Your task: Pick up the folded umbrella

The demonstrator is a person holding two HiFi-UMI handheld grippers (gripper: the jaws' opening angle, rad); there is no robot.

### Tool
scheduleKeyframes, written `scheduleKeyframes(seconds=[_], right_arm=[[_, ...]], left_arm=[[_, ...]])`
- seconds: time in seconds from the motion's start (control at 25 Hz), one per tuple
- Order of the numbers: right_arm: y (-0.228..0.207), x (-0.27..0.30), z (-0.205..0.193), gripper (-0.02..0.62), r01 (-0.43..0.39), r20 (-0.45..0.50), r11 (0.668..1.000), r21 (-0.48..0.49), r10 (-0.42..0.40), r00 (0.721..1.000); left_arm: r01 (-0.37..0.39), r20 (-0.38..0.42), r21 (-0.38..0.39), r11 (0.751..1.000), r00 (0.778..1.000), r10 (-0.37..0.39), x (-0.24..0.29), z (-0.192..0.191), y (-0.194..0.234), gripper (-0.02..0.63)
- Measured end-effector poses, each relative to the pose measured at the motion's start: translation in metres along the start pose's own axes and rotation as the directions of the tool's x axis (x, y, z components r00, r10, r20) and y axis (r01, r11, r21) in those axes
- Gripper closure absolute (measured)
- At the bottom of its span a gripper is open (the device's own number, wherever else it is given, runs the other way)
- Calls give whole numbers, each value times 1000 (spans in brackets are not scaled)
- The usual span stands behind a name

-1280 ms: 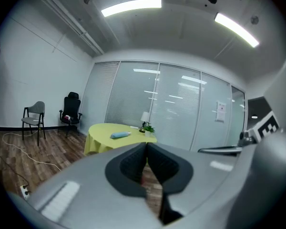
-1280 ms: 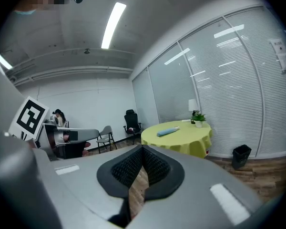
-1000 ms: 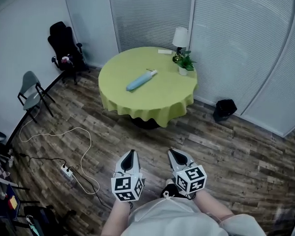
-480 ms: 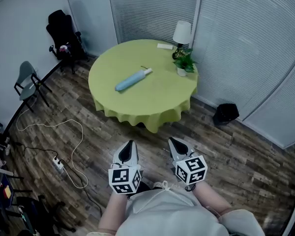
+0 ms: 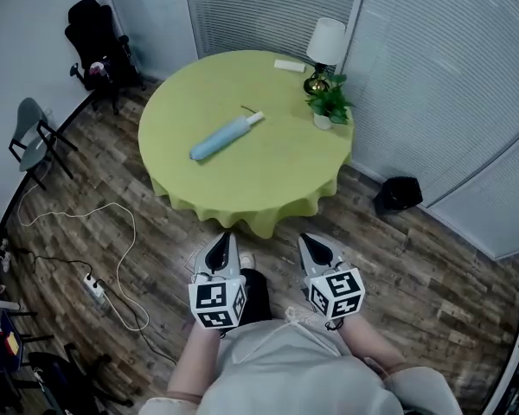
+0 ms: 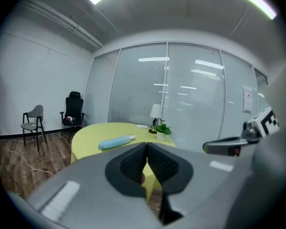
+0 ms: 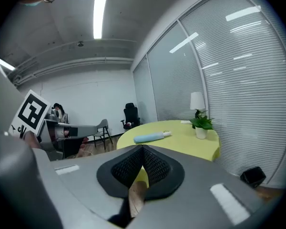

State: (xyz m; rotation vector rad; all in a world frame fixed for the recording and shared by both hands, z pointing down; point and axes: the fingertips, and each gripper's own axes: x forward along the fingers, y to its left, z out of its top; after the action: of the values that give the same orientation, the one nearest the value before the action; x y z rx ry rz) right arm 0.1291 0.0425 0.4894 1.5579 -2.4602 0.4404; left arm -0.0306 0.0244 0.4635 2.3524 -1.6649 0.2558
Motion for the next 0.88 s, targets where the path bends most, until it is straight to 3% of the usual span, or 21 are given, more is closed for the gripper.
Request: scheduleKeyframes(seconds=[0.4,0.56,0.88], right_arm=[[-41,175,79,597,-4,5,1000,1,4,1000],[-49,240,108,597,-14,9,1000,-17,14,1000],[-74,328,126,597,-46,-30,999,4,46,999]], left_arm=[[44,1,2,999,999,-44,166,64,83,599],[70,66,-19,997,995,-69,212,94,117,600],[42,-28,-17,999,999,-42,293,85,158,600]])
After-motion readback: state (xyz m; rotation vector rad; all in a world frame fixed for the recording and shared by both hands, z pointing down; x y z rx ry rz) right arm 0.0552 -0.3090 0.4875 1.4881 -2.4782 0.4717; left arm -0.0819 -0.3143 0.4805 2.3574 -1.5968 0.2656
